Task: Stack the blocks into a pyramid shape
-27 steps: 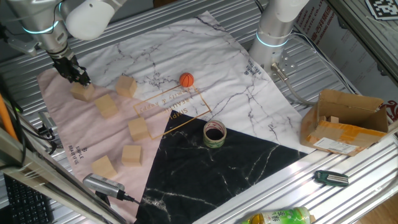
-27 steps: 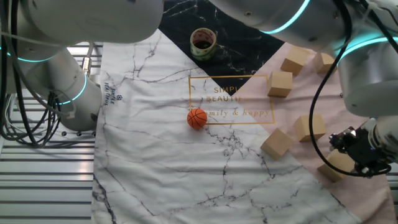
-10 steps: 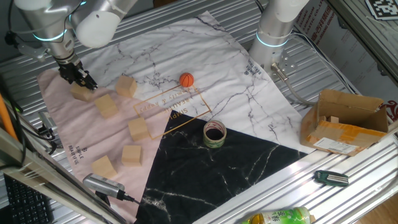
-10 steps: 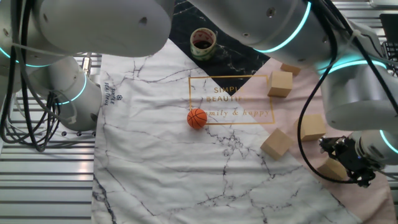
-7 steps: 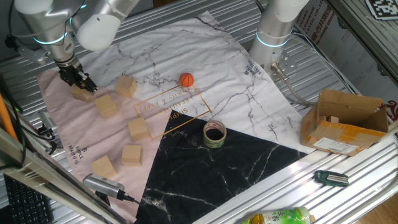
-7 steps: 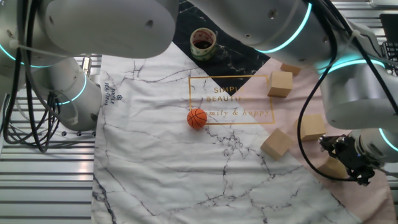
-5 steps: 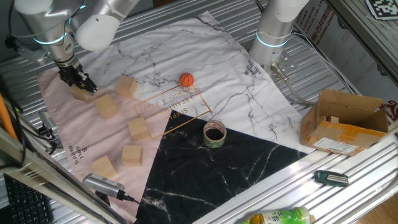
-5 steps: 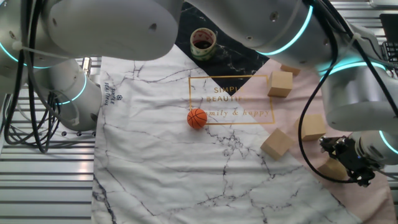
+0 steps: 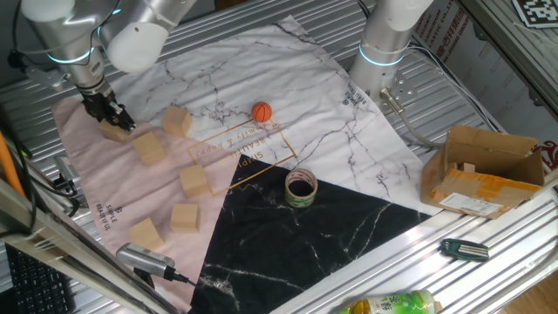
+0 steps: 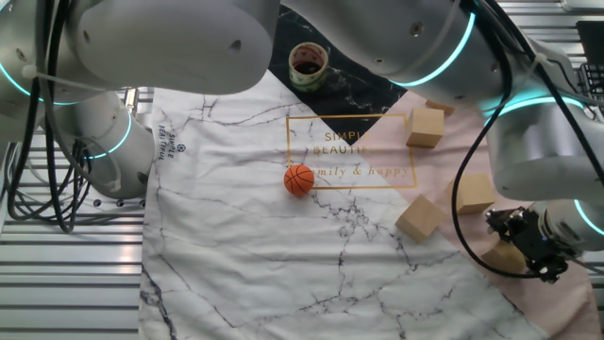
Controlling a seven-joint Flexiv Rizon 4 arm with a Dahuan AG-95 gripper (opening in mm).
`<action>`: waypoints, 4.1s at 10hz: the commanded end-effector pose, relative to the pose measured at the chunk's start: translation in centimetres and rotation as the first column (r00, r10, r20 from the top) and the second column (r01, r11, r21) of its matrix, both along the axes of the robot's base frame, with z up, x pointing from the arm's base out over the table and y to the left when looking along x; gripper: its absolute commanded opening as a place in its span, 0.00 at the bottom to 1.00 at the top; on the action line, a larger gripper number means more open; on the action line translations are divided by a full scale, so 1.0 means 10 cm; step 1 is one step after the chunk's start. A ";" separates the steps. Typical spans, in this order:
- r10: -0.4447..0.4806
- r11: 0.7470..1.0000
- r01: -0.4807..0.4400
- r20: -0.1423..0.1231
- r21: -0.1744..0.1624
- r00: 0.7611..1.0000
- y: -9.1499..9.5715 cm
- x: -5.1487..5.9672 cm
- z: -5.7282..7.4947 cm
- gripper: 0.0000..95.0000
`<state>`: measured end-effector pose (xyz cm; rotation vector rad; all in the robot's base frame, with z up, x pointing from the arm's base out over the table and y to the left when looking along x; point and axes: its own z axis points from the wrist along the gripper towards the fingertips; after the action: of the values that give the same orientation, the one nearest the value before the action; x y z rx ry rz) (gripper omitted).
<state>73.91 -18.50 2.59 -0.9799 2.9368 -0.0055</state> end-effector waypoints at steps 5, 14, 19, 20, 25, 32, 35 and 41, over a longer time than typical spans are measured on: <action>-0.006 1.000 0.006 -0.009 0.003 1.000 0.00 -0.02 0.00 0.00; 0.078 0.997 -0.078 -0.009 0.000 0.997 0.11 -0.14 0.22 0.00; 0.352 0.936 -0.352 0.002 -0.010 0.936 0.18 -0.40 0.23 0.00; 0.400 0.916 -0.400 0.003 -0.011 0.917 0.18 -0.40 0.23 0.00; 0.576 0.817 -0.576 0.021 -0.031 0.817 0.20 -0.45 0.24 0.00; 0.588 0.809 -0.588 0.008 -0.026 0.809 0.22 -0.61 0.16 0.00; 0.604 0.797 -0.604 0.014 -0.018 0.797 0.23 -0.62 0.17 0.00; 0.615 0.789 -0.615 0.009 -0.013 0.789 0.28 -0.65 0.20 0.00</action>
<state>67.37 -15.60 4.49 -1.8789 2.4523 -0.0051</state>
